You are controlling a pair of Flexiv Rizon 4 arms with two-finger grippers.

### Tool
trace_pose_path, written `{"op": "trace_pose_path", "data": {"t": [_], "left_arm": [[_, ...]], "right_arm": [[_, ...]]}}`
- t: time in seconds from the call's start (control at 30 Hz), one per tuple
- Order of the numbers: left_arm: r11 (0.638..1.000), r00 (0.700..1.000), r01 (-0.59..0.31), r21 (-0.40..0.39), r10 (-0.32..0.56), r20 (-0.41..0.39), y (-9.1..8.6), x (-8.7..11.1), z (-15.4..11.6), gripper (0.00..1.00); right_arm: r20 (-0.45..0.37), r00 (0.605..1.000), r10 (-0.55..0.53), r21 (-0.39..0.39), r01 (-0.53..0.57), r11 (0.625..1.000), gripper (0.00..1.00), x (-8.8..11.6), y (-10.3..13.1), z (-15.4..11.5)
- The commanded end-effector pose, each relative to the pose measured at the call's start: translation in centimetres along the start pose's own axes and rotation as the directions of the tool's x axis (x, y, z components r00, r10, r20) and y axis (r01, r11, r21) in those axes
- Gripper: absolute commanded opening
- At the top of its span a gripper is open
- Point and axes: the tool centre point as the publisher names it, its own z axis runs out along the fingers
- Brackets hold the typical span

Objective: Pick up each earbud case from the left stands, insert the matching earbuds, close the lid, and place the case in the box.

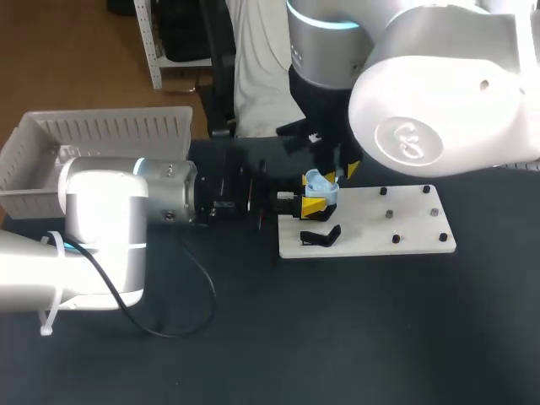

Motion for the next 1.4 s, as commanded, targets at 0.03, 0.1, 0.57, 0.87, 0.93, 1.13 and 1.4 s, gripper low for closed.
{"op": "trace_pose_path", "data": {"t": [0.03,0.1,0.57,0.87,0.93,1.13,1.4], "left_arm": [[1.000,1.000,-0.004,-0.010,0.004,0.001,-0.2,0.0,0.1,0.00],[1.000,1.000,-0.004,-0.010,0.004,0.001,-0.2,0.0,0.1,0.00],[1.000,1.000,-0.004,-0.010,0.004,0.001,-0.2,0.0,0.1,0.00],[1.000,1.000,-0.004,-0.010,0.004,0.001,-0.2,0.0,0.1,0.00],[1.000,1.000,-0.004,-0.010,0.004,0.001,-0.2,0.0,0.1,0.00],[1.000,1.000,-0.004,-0.010,0.004,0.001,-0.2,0.0,0.1,0.00],[1.000,1.000,-0.004,-0.010,0.004,0.001,-0.2,0.0,0.1,0.00]], "right_arm": [[-0.016,1.000,-0.003,0.008,0.003,1.000,0.00,-1.0,0.6,0.6],[-0.019,1.000,-0.003,0.010,0.004,1.000,0.00,-1.3,0.7,0.8],[-0.051,0.998,0.019,0.009,-0.019,1.000,0.00,-2.3,1.1,2.1],[-0.074,0.997,0.030,0.010,-0.030,1.000,0.00,-2.5,1.5,2.8],[-0.077,0.997,0.029,0.009,-0.028,1.000,0.00,-2.5,1.7,2.9],[-0.083,0.996,0.027,0.009,-0.026,1.000,0.00,-2.7,1.9,3.4],[-0.085,0.996,0.028,0.011,-0.028,1.000,0.00,-2.8,2.0,3.6]]}}
